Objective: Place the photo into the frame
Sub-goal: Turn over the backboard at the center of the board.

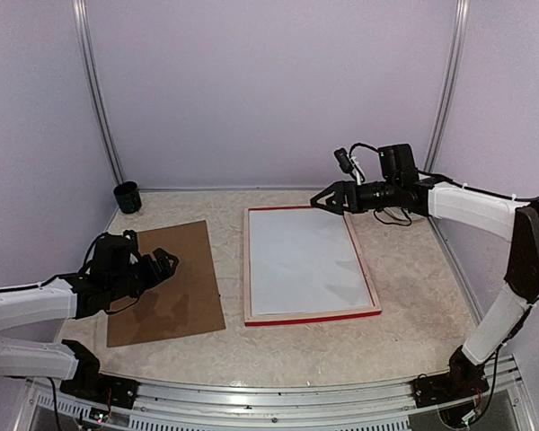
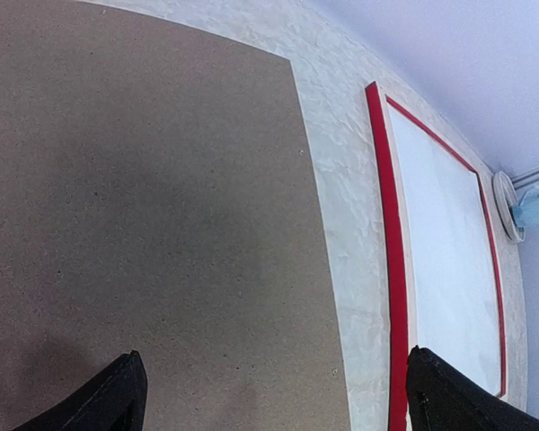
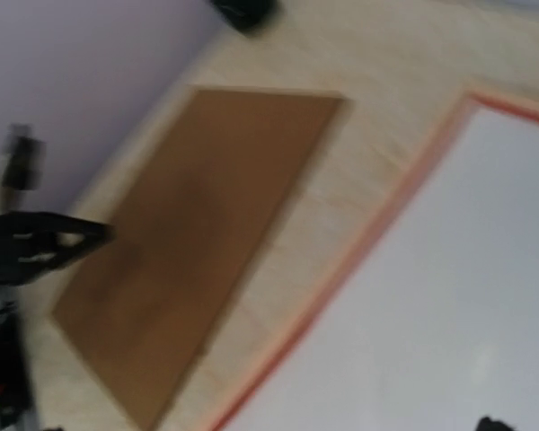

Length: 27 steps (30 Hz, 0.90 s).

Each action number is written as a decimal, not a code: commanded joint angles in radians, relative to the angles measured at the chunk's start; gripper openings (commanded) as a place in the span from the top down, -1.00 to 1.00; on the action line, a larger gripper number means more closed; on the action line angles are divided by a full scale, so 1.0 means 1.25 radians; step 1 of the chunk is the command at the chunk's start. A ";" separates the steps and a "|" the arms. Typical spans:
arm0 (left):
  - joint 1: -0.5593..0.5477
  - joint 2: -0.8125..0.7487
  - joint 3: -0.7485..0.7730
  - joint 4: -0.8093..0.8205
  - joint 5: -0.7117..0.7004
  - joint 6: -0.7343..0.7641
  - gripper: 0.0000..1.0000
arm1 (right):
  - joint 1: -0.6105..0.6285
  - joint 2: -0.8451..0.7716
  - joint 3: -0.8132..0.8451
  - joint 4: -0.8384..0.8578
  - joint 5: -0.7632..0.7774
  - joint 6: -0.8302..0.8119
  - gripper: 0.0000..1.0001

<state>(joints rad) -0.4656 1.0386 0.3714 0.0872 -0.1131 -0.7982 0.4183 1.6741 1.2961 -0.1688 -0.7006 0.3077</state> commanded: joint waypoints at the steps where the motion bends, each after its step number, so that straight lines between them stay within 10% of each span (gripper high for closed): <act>1: -0.031 0.007 0.038 -0.025 -0.036 -0.008 -0.98 | -0.023 -0.093 -0.134 0.228 -0.106 0.040 -0.98; 27: -0.143 0.032 0.153 -0.117 -0.124 -0.030 -0.98 | -0.133 -0.066 -0.531 0.943 -0.389 0.330 -0.98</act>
<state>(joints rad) -0.6292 1.0527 0.5251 -0.0540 -0.2455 -0.8272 0.2733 1.5597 0.6922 0.7902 -1.1130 0.6319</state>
